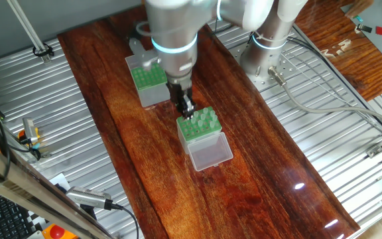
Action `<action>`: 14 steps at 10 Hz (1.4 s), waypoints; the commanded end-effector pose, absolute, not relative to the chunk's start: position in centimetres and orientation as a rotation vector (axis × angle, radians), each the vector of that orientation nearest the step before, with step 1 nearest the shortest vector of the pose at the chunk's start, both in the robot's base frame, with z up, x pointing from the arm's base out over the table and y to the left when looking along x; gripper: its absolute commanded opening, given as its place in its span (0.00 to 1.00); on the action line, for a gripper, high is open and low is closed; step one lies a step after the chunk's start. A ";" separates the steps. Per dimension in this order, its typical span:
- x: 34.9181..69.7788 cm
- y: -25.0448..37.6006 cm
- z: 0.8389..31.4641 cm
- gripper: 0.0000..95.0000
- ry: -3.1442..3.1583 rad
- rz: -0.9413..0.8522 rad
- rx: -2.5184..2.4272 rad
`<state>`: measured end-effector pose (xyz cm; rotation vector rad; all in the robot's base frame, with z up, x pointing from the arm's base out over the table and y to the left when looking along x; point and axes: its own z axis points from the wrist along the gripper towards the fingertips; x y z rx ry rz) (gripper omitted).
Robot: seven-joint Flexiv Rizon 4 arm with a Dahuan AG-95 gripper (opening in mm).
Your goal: Transfer all large pipette tips from one holder to another
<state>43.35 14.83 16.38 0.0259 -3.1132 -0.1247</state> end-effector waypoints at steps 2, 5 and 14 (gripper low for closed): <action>43.0 15.0 16.0 0.20 -3.113 -0.130 0.041; 42.9 15.3 15.4 0.20 -3.110 -0.118 0.064; 42.0 15.0 14.5 0.00 -3.110 -0.129 0.130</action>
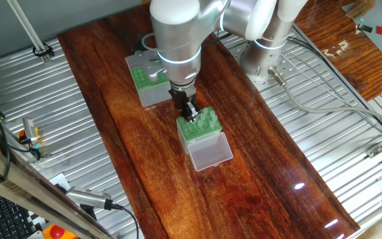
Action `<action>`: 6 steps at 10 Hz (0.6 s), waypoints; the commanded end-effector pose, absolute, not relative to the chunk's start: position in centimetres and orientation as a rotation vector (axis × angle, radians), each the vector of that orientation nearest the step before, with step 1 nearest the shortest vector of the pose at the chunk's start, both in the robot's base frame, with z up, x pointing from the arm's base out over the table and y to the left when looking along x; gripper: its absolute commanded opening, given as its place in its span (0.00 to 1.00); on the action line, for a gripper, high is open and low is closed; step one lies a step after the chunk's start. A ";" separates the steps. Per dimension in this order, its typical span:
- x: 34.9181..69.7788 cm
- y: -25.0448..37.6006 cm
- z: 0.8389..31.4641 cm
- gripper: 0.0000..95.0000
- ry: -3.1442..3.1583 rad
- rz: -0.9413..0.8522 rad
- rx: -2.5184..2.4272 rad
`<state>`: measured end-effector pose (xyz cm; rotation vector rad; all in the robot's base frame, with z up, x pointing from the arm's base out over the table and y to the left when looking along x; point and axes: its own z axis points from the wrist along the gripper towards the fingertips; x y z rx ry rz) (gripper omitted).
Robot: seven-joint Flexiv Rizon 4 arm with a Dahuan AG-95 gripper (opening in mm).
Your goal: Transfer all large pipette tips from one holder to another
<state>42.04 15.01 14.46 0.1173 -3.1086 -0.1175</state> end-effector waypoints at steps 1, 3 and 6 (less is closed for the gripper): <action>41.9 14.9 14.9 0.00 -3.107 -0.142 0.152; 41.6 14.8 16.1 0.00 -3.105 -0.137 0.230; 40.7 14.9 19.4 0.00 -3.106 -0.136 0.333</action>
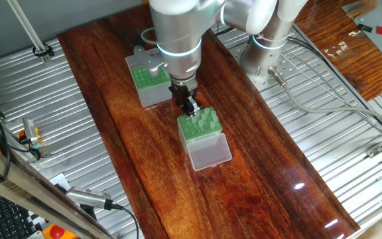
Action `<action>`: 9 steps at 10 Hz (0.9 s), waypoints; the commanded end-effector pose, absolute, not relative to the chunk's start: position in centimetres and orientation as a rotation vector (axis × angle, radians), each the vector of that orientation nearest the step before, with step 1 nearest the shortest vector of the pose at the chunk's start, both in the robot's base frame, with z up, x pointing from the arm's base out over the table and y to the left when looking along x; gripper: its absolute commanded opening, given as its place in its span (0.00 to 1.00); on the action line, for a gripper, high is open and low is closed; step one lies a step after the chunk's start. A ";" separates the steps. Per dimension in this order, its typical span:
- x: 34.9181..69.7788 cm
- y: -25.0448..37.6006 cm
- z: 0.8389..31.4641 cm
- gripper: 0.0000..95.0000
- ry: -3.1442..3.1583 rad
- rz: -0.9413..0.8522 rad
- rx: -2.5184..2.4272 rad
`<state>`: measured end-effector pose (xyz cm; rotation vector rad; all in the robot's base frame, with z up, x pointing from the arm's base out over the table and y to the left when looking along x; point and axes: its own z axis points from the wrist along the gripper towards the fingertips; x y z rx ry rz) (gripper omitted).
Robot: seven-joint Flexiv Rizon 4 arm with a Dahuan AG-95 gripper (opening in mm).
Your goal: Transfer all large pipette tips from one holder to another
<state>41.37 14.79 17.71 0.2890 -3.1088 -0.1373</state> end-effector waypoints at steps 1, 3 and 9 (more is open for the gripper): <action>40.3 15.2 20.8 0.00 -3.108 -0.129 0.357; 39.8 15.4 23.6 0.00 -3.105 -0.125 0.387; 38.8 13.2 26.3 0.00 -3.097 -0.151 0.477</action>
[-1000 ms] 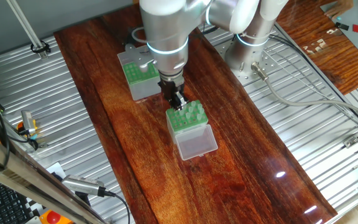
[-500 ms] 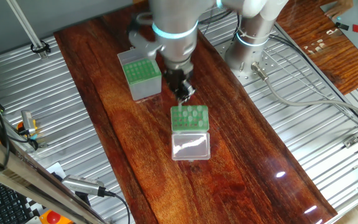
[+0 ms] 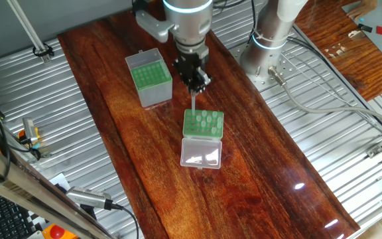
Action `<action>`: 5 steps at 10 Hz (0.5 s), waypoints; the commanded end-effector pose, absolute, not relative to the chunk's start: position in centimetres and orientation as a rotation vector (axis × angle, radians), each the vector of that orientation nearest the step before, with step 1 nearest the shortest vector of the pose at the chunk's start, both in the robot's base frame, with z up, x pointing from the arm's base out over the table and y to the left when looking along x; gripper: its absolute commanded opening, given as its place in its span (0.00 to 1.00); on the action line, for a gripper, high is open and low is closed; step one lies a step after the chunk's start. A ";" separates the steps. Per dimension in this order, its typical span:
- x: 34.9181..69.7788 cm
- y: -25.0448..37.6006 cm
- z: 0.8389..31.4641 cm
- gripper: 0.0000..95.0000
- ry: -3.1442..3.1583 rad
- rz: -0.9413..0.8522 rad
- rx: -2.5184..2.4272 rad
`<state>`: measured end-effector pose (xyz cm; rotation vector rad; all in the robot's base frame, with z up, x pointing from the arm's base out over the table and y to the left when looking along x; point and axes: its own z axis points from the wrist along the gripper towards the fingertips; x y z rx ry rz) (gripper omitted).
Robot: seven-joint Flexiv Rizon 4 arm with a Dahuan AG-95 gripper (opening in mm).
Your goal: Transfer all large pipette tips from one holder to another
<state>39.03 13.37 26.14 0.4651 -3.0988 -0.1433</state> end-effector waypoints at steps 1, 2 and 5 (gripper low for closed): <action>38.6 12.9 26.6 0.00 -3.096 -0.156 0.493; 38.6 12.7 26.8 0.00 -3.095 -0.158 0.502; 38.4 12.5 28.1 0.00 -3.090 -0.167 0.553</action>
